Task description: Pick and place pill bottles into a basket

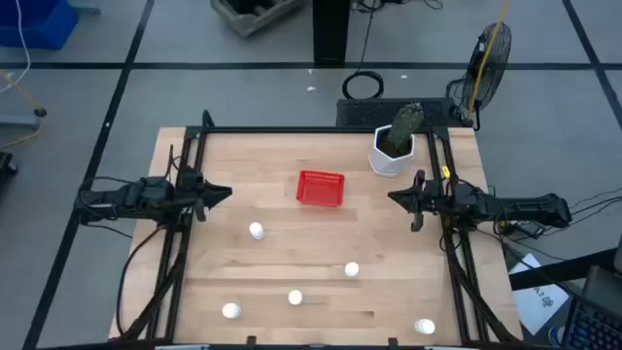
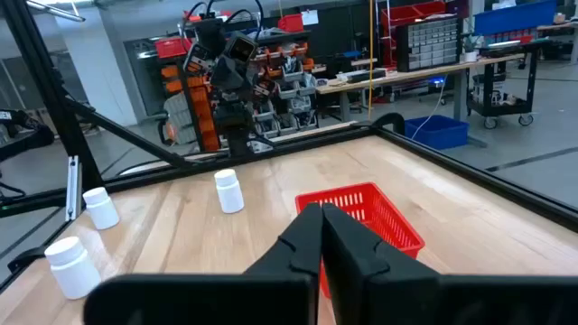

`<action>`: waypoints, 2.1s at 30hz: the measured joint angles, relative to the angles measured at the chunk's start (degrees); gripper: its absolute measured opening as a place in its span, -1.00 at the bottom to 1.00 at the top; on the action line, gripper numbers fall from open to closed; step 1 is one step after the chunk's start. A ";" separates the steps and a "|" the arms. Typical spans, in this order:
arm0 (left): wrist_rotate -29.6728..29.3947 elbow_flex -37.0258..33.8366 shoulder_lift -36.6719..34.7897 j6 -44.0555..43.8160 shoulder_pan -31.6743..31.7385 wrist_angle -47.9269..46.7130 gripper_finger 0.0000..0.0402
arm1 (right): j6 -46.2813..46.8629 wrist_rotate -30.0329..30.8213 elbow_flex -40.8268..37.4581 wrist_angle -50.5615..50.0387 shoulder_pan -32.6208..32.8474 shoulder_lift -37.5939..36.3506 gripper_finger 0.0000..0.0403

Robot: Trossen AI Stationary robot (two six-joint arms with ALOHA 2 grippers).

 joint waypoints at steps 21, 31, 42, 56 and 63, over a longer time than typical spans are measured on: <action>0.00 -0.02 0.00 0.02 0.00 0.02 -0.62 | -0.01 0.00 -0.02 0.00 0.00 -0.01 -0.98; 0.02 0.00 0.00 0.00 -0.02 0.02 -0.62 | 0.00 0.00 0.00 0.00 0.00 -0.01 -0.98; 0.01 0.00 0.00 0.01 -0.01 0.02 -0.62 | 0.00 0.00 -0.01 0.04 0.00 -0.01 -0.98; 0.00 0.00 -0.01 0.02 -0.02 0.02 -0.62 | 30.99 3.16 -0.01 22.20 0.06 0.16 -0.99; 0.02 0.00 -0.02 0.02 -0.02 0.00 -0.62 | 34.85 12.91 -0.02 27.14 0.03 0.25 -0.99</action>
